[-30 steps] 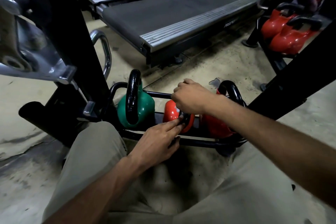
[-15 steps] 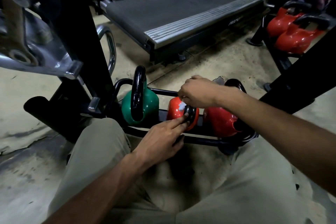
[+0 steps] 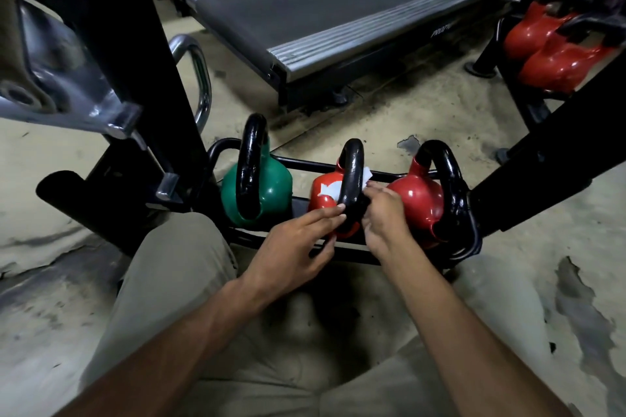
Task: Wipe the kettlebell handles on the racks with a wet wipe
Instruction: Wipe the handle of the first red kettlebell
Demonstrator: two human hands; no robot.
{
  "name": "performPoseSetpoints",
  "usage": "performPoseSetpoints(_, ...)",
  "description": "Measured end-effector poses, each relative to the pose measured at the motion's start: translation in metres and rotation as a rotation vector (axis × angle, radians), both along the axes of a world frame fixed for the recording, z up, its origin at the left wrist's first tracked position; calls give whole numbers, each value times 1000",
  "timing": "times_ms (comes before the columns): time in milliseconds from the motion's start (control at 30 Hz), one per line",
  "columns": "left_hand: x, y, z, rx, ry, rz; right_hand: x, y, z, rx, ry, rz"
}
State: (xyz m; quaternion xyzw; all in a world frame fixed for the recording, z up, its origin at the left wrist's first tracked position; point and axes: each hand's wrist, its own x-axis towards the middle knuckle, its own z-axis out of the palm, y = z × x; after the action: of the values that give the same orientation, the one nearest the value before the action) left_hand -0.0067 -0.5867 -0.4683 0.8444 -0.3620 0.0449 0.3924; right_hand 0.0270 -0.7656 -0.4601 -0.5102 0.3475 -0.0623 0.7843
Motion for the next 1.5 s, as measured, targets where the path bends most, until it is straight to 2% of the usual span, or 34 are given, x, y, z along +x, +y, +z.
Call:
performPoseSetpoints(67,-1,0,-1,9,-6,7,-8,4,2,-95,-24,-23)
performPoseSetpoints(100,0,0,-2,10,-3,15,-17,6,6,-236,-65,-27)
performPoseSetpoints(233,-2,-1,-3,19,19,46,-51,2,14,-1087,-318,133)
performPoseSetpoints(367,-4,-2,-3,78,-6,49,-28,-17,31,-1802,-512,694)
performPoseSetpoints(433,-4,-4,-3,129,-38,38,-5,-18,51,-2077,-422,1040)
performPoseSetpoints(500,-5,-3,-4,179,-46,26,15,-5,75,-2215,-170,1417)
performPoseSetpoints(567,-5,0,-5,227,-27,7,35,16,88,-2190,112,1752)
performPoseSetpoints(667,-4,4,-6,298,-48,-13,54,38,97,-2082,344,1989)
performPoseSetpoints(733,-4,4,-7,316,-47,-2,55,39,99,-2082,321,1986)
performPoseSetpoints(800,-4,5,-8,283,-20,15,46,31,105,-2084,121,1930)
performPoseSetpoints(900,-2,8,-13,244,22,8,31,10,114,-2091,-239,1746)
performPoseSetpoints(1000,3,8,-18,214,75,26,18,-14,103,-2113,-349,1466)
performPoseSetpoints(1033,5,7,-19,183,109,35,11,-21,94,-2017,-360,1329)
performPoseSetpoints(1133,7,2,-19,96,195,27,-24,-31,58,-1553,-386,774)
performPoseSetpoints(1200,9,0,-20,59,234,26,-45,-26,33,-1265,-325,473)
performPoseSetpoints(1333,14,-2,-28,68,255,40,-45,-12,5,-606,-173,252)
performPoseSetpoints(1400,15,-4,-30,105,272,40,-39,-9,5,-451,-166,165)
performPoseSetpoints(1433,16,-5,-31,118,276,38,-40,-8,7,-438,-182,135)
performPoseSetpoints(1500,17,-6,-33,138,276,32,-49,-5,10,-602,-251,141)
